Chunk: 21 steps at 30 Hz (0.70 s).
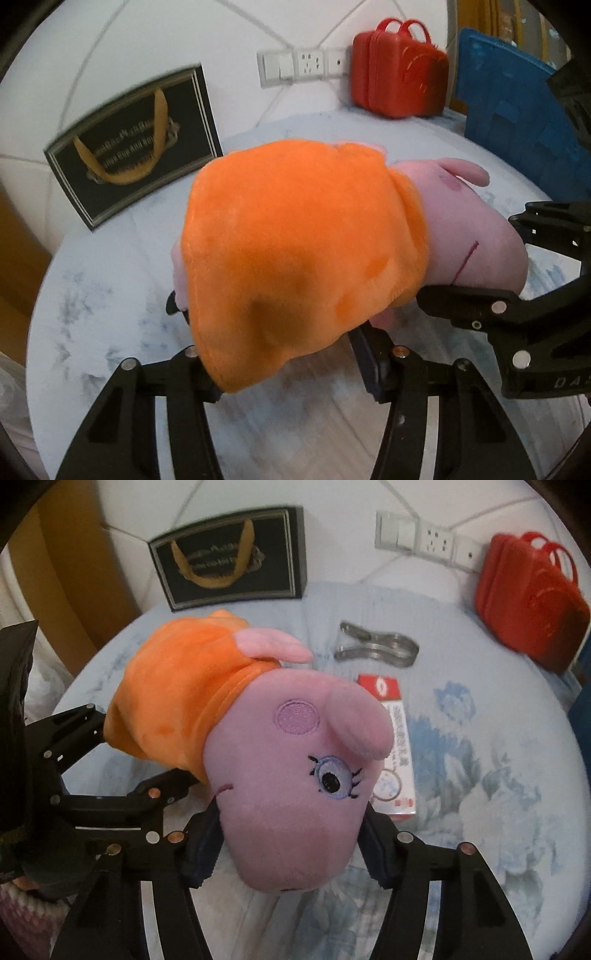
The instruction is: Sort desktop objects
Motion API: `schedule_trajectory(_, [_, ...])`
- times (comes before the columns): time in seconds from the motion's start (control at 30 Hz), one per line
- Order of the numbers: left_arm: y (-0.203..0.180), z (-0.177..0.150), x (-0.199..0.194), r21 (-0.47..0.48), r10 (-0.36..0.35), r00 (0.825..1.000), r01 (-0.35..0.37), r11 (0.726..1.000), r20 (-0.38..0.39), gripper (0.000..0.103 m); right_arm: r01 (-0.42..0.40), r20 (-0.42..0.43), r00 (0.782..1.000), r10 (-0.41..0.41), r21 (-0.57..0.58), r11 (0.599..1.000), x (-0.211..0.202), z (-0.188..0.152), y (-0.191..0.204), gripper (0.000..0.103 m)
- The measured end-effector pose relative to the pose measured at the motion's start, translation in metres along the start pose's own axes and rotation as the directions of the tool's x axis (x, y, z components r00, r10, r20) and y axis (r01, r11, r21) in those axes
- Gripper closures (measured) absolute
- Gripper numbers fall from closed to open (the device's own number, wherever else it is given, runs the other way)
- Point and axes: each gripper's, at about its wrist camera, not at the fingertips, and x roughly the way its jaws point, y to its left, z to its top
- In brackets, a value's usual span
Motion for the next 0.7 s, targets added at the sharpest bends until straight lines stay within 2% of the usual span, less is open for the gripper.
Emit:
schedule_trajectory(0.27, [-0.032, 0.024, -0.074, -0.011, 0.027, 0.992, -0.025, 1.0, 0.125, 0.048, 0.011, 0.128, 0.992, -0.01, -0.011, 1.0, -0.083, 0.0, -0.005, 0.04])
schedule_trajectory(0.47, [-0.083, 0.05, -0.133, 0.012, 0.009, 0.975, -0.012, 1.0, 0.224, 0.048, 0.046, 0.216, 0.975, -0.045, -0.001, 0.999, -0.161, -0.01, -0.028, 0.041])
schedule_trajectory(0.57, [-0.114, 0.066, -0.161, 0.037, 0.011, 0.958, -0.023, 0.999, 0.287, 0.048, 0.084, 0.268, 0.96, -0.083, 0.009, 0.996, -0.203, -0.019, -0.046, 0.049])
schedule_trajectory(0.6, [-0.128, 0.074, -0.171, 0.049, -0.009, 0.95, -0.007, 0.999, 0.313, 0.048, 0.09, 0.286, 0.954, -0.09, 0.015, 0.996, -0.219, -0.023, -0.057, 0.051])
schedule_trajectory(0.63, [-0.14, 0.081, -0.177, 0.062, -0.04, 0.946, 0.022, 0.998, 0.321, 0.049, 0.085, 0.298, 0.951, -0.088, 0.022, 0.996, -0.229, -0.026, -0.066, 0.056])
schedule_trajectory(0.7, [-0.17, 0.096, -0.183, 0.082, -0.038, 0.945, 0.012, 0.997, 0.326, 0.049, 0.086, 0.297, 0.95, -0.096, 0.046, 0.995, -0.251, -0.034, -0.088, 0.06])
